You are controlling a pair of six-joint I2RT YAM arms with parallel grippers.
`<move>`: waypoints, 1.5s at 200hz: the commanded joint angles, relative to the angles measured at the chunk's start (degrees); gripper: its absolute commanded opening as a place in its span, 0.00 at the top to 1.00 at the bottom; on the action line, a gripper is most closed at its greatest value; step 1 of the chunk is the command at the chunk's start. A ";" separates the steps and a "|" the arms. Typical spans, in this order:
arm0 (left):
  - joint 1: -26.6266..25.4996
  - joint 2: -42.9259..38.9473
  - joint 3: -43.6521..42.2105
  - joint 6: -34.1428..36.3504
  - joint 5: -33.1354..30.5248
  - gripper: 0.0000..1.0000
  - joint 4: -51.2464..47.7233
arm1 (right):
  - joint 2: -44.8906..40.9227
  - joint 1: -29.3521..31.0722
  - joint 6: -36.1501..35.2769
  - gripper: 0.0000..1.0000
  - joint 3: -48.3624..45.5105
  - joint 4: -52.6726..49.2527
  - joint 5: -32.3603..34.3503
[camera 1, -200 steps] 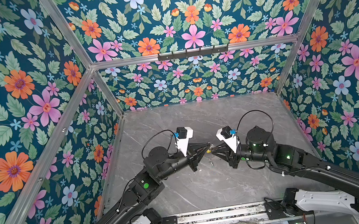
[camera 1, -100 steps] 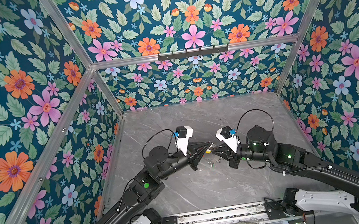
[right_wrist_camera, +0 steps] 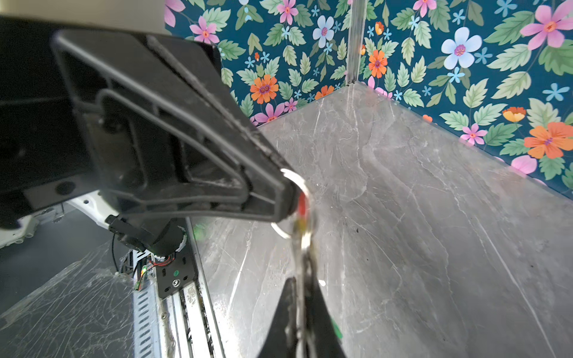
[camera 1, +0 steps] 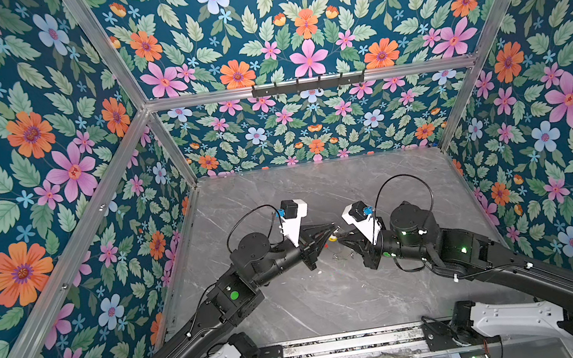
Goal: Remove the keys from the keyring
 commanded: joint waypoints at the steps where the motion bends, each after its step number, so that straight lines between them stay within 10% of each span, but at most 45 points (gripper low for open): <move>1: 0.09 0.11 -0.24 0.98 -4.41 1.00 -0.19 | 0.79 1.34 -1.29 1.00 1.43 0.54 2.85; 90: -0.18 -2.23 -6.62 1.58 0.02 1.00 10.37 | 0.78 2.52 -3.49 1.00 0.54 2.16 -5.77; 145: -0.18 -7.17 -14.00 3.05 3.16 1.00 22.22 | -3.81 2.56 -5.86 0.50 -0.62 -1.21 -11.34; 185: -0.18 -8.54 -17.06 2.48 6.33 1.00 29.23 | -9.65 1.78 -3.72 0.48 -3.59 2.12 -6.52; 239: -0.18 -8.12 -18.74 -0.38 11.52 1.00 35.76 | -10.03 -12.40 9.29 0.52 -4.87 15.12 -30.63; 300: -0.18 -7.94 -20.34 -2.57 11.78 1.00 40.99 | -3.40 -12.49 16.90 0.58 -4.39 25.17 -38.93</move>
